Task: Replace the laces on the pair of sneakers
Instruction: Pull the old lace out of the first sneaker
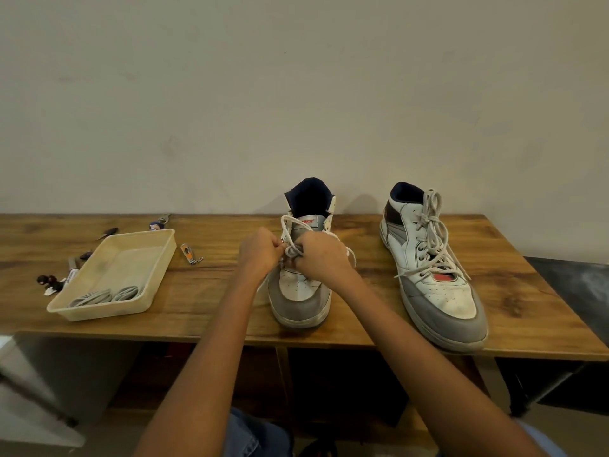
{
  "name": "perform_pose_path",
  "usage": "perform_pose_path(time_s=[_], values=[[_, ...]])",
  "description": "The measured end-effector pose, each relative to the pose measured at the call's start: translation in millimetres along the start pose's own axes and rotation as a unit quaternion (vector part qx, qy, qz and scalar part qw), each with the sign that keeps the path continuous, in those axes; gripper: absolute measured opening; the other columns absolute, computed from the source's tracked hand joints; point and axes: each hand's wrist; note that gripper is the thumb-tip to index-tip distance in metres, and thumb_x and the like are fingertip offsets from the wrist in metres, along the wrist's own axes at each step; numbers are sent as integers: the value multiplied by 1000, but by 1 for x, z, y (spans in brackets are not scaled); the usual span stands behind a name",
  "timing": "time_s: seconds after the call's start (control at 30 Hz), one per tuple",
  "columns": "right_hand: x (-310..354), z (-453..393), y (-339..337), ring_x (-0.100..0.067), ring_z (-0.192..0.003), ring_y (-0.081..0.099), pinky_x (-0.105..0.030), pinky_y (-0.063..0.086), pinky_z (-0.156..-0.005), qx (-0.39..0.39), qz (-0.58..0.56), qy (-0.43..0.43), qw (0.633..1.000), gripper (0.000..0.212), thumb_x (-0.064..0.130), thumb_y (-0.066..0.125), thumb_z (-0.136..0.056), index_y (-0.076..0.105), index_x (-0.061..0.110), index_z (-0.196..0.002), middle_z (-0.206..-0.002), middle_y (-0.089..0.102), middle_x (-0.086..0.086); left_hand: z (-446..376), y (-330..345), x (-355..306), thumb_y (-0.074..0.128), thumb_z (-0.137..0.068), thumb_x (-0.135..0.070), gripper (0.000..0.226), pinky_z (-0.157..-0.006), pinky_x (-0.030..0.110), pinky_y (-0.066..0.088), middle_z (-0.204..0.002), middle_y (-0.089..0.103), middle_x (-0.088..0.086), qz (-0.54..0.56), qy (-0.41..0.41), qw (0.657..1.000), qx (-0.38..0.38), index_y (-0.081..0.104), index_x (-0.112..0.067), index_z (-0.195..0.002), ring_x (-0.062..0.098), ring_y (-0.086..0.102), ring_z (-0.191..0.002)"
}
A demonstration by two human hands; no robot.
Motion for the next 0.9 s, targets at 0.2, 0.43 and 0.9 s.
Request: perform_pose_path(time_s=[0.2,0.43,0.9], values=[[-2,5,2,-19,-73,57,-30,44,-56,-42,-122,53,990,13,19,61,-87,70,9,-90,-78,63,-5,5,6,1,57,-92,-18,31,-45,25,23,-50,41,-1,-27,5,999,-30,63,-9,-63,9,35,-48],[-22,11,-110,-14,-72,58,-33,55,-68,-279,-482,139,819,20,19,61,-91,56,19,-72,-72,56,6,5,7,-2,55,-93,-17,32,-51,26,31,-56,45,3,-34,-5,999,-29,61,-8,-63,16,41,-55],[-3,25,-113,-12,-76,62,-20,51,-58,-205,-557,89,800,19,24,54,-95,59,20,-77,-81,60,7,0,6,-2,57,-91,-18,38,-48,25,28,-49,42,-1,2,-7,1000,5,55,-13,-53,9,36,-48]])
Point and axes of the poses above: each hand's wrist, its own z-axis away from the middle knuckle, its own y-axis out of the palm, x = y × z
